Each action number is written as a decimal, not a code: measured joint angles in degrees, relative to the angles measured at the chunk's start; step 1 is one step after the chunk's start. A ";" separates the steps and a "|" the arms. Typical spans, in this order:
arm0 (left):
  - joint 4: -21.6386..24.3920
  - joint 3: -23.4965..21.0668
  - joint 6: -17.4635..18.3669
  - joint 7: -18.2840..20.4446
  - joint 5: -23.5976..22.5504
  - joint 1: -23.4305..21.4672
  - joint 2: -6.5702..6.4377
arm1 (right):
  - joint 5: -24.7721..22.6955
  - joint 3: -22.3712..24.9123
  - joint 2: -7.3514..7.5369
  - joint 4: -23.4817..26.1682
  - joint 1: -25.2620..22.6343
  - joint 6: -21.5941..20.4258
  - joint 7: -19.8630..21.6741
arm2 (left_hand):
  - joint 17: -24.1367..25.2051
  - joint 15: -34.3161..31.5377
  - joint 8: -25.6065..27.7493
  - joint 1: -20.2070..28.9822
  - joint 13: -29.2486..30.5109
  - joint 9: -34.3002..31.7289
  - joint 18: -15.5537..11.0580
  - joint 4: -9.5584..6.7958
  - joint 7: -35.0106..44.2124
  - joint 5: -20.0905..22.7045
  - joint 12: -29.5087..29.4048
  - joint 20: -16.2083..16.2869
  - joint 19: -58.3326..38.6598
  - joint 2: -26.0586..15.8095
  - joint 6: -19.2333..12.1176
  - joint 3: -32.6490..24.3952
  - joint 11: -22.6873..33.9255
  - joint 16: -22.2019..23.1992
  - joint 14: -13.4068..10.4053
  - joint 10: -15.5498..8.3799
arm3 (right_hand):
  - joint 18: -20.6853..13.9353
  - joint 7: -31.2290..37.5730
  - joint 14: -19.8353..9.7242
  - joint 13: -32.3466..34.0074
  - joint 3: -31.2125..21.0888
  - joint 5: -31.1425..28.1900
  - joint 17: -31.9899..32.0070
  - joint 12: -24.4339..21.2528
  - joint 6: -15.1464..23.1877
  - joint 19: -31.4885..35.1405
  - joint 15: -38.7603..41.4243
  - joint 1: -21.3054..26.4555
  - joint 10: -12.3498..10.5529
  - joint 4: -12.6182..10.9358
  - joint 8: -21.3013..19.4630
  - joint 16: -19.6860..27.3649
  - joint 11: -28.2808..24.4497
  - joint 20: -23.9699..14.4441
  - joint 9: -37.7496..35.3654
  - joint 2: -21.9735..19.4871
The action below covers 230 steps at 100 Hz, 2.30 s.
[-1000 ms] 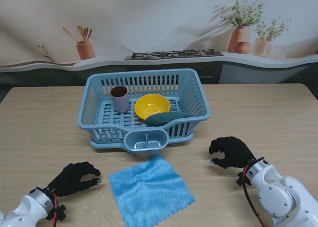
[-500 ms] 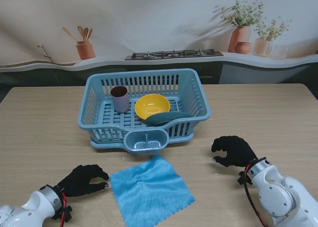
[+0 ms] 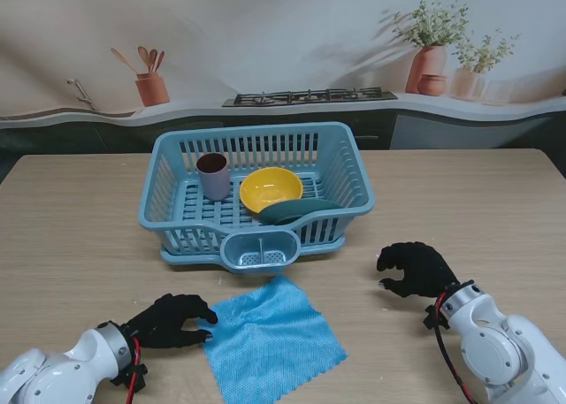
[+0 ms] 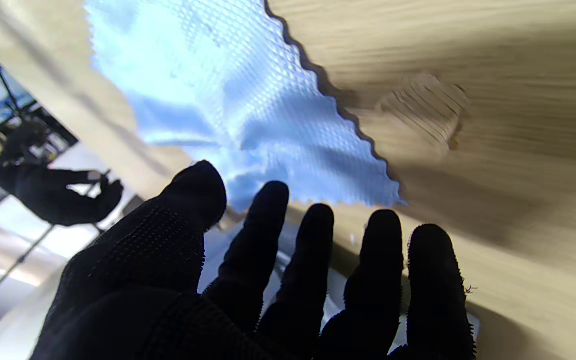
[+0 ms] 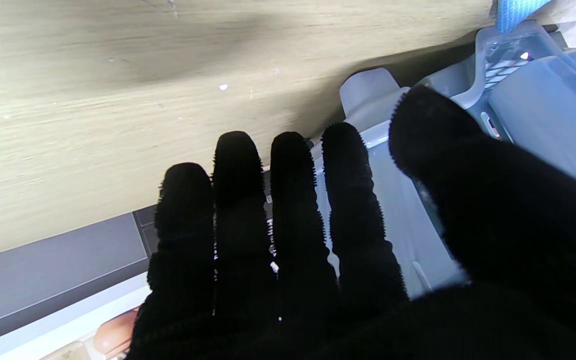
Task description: Clear dishes and wipe the table
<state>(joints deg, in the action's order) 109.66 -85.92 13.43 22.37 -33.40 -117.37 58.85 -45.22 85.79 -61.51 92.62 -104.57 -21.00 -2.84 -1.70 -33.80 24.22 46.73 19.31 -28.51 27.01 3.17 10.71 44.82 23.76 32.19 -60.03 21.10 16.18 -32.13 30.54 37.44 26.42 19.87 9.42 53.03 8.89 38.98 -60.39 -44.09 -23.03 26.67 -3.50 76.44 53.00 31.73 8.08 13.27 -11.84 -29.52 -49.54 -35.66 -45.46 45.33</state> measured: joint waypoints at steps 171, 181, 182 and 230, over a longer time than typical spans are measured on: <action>-5.61 25.42 -7.61 9.67 -10.58 23.22 -2.77 | -0.64 -0.22 0.01 -0.38 -0.23 1.87 0.19 | -5.90 -12.97 -0.82 -6.25 -7.30 12.11 0.46 2.21 19.68 -9.31 2.37 3.90 -6.73 14.59 -3.78 -18.38 8.32 9.91 -12.99 -7.59 | 0.03 0.21 0.00 0.00 0.02 0.00 0.49 0.00 -0.01 -0.02 0.00 0.99 0.00 0.00 -0.04 0.01 0.01 0.00 0.00 0.00; -5.69 26.42 -7.59 9.42 -12.84 24.11 -2.77 | -0.73 -0.22 0.01 -0.45 -0.20 1.88 0.10 | -11.74 -18.16 0.34 -6.29 0.04 11.47 0.24 2.22 22.40 -9.35 3.98 6.70 -10.73 18.04 -6.06 -22.52 11.20 9.92 -0.07 -7.33 | 0.03 0.23 0.00 0.00 0.02 0.00 0.51 0.00 -0.01 -0.02 -0.01 0.99 0.00 0.00 -0.04 0.01 0.01 0.00 0.00 0.00; -5.71 26.55 -7.62 9.42 -12.96 24.23 -2.78 | -0.74 -0.21 0.01 -0.45 -0.20 1.88 0.08 | -12.50 -18.97 0.50 -6.29 0.44 11.42 0.22 2.22 22.71 -9.35 4.34 6.94 -10.87 18.52 -6.09 -22.57 11.59 10.11 0.45 -7.06 | 0.03 0.23 0.00 0.00 0.02 0.00 0.55 0.00 -0.01 -0.02 -0.01 0.99 0.00 0.00 -0.04 0.01 0.01 0.00 0.00 0.00; -9.02 30.74 -8.04 7.16 -21.14 27.58 -2.71 | -0.78 0.06 0.00 -0.37 -0.32 1.84 -0.25 | -43.27 -34.66 9.96 0.49 27.99 -12.80 1.38 12.33 53.15 1.66 15.15 1.98 -26.56 28.38 -2.93 -27.71 32.94 13.73 -0.21 8.88 | 0.03 0.34 0.00 0.00 0.02 0.00 0.62 0.00 -0.01 -0.02 0.00 0.99 0.00 0.00 -0.04 0.01 0.01 0.00 0.00 0.00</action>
<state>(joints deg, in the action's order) 100.64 -55.18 5.39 29.53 -54.54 -89.79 56.14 -45.99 85.85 -61.51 92.25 -104.89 -19.16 -3.09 -44.96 -68.46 34.18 47.22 47.30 -41.31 28.40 15.50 63.86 46.49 38.91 34.17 -86.60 49.48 13.25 -59.84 63.48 51.17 26.21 28.75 9.45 53.37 8.89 38.98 -60.37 -44.09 -22.40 26.67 -3.51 76.42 53.00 32.72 8.08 13.27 -11.88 -29.51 -49.54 -35.66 -45.46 45.33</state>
